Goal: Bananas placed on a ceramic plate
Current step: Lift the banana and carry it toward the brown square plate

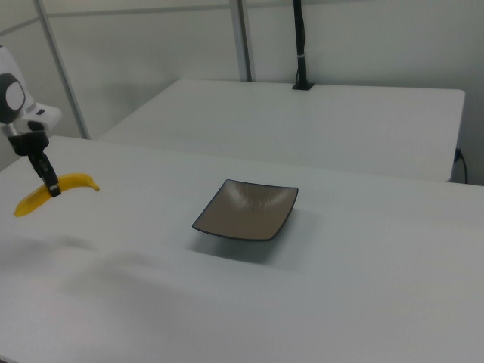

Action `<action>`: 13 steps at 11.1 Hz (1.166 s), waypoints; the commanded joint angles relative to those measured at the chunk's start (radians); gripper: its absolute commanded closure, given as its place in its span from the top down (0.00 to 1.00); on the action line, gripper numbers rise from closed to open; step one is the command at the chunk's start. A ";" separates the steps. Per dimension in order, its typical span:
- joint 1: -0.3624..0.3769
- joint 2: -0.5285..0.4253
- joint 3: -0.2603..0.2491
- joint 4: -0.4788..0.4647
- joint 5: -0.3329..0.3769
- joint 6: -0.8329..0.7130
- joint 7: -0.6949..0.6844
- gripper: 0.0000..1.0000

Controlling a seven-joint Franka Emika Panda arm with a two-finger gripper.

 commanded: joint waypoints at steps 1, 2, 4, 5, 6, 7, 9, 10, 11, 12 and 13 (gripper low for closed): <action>-0.026 -0.044 -0.031 0.061 0.062 -0.088 -0.170 0.00; -0.035 -0.049 -0.049 0.084 0.088 -0.120 -0.243 0.00; -0.069 -0.058 -0.097 0.143 0.130 -0.180 -0.415 0.00; -0.093 -0.066 -0.112 0.166 0.139 -0.202 -0.504 0.00; -0.118 -0.070 -0.128 0.182 0.141 -0.216 -0.593 0.00; -0.141 -0.070 -0.142 0.199 0.144 -0.223 -0.683 0.00; -0.182 -0.063 -0.189 0.232 0.156 -0.228 -0.831 0.00; -0.192 -0.054 -0.220 0.252 0.157 -0.228 -0.901 0.00; -0.208 -0.047 -0.240 0.257 0.154 -0.220 -0.963 0.00; -0.234 -0.037 -0.246 0.259 0.153 -0.213 -1.001 0.00; -0.257 -0.014 -0.246 0.266 0.151 -0.200 -1.009 0.00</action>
